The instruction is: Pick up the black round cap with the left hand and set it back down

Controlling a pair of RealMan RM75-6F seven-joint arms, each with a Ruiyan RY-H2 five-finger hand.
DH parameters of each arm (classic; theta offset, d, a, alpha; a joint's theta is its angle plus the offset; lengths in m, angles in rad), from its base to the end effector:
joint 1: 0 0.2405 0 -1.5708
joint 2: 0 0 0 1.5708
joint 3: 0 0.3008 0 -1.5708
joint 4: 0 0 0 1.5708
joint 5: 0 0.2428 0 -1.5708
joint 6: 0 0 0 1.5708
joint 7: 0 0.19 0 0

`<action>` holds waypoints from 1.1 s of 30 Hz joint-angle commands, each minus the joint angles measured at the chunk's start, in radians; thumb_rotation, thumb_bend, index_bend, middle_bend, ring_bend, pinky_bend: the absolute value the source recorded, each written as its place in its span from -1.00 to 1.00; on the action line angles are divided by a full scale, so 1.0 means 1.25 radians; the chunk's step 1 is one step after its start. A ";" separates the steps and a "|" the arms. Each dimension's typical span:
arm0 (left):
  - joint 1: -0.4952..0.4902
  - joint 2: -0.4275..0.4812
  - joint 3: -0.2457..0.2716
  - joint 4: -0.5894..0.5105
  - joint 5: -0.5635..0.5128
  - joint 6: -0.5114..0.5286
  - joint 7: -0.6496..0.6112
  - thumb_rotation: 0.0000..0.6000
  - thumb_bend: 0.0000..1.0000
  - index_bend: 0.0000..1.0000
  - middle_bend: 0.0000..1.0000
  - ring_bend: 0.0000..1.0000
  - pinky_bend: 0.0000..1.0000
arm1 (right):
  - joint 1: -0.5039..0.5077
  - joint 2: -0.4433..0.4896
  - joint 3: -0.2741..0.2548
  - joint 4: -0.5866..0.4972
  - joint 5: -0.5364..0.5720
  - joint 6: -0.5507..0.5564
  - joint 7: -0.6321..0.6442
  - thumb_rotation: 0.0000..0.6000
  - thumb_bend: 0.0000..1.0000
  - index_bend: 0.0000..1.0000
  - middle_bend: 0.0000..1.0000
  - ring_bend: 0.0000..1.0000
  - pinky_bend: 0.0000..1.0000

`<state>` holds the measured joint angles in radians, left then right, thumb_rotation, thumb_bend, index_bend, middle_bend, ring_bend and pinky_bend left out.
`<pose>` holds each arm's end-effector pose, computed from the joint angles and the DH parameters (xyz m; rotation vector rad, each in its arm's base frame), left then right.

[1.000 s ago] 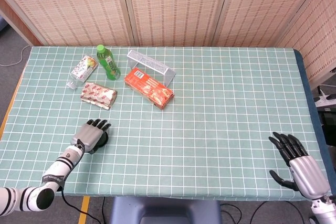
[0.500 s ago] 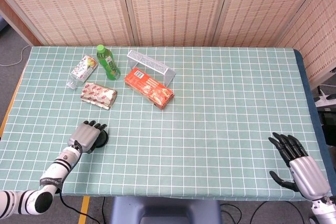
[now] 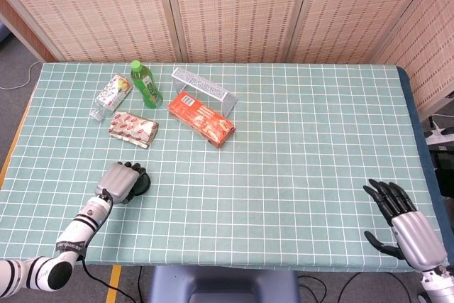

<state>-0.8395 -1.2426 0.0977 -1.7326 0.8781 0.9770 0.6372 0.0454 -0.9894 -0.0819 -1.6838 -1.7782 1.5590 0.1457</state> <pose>-0.2336 0.3883 0.0003 -2.0135 -0.7458 -0.4229 -0.3271 -0.1808 0.1573 1.5969 -0.9626 1.0406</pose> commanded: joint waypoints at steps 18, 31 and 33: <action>0.062 0.114 -0.019 0.027 -0.008 -0.010 -0.077 1.00 -0.25 -0.04 0.10 -0.15 -0.19 | -0.001 -0.003 -0.005 0.006 -0.020 0.010 -0.003 1.00 -0.55 -1.00 -1.00 -1.00 -1.00; 0.064 0.080 -0.027 0.124 -0.119 -0.163 -0.161 1.00 -0.22 -0.80 -0.59 -0.71 -0.43 | -0.002 -0.001 -0.006 0.001 -0.018 0.011 0.000 1.00 -0.55 -1.00 -1.00 -1.00 -1.00; 0.067 0.079 -0.032 0.122 -0.115 -0.171 -0.178 1.00 -0.25 -1.00 -0.93 -0.97 -0.52 | -0.002 0.000 -0.007 0.000 -0.015 0.008 0.000 1.00 -0.56 -1.00 -1.00 -1.00 -1.00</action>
<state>-0.7582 -1.1381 0.0628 -1.5827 0.7364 0.7753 0.4311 0.0424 -0.9892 -0.0901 -1.6839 -1.7974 1.5695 0.1455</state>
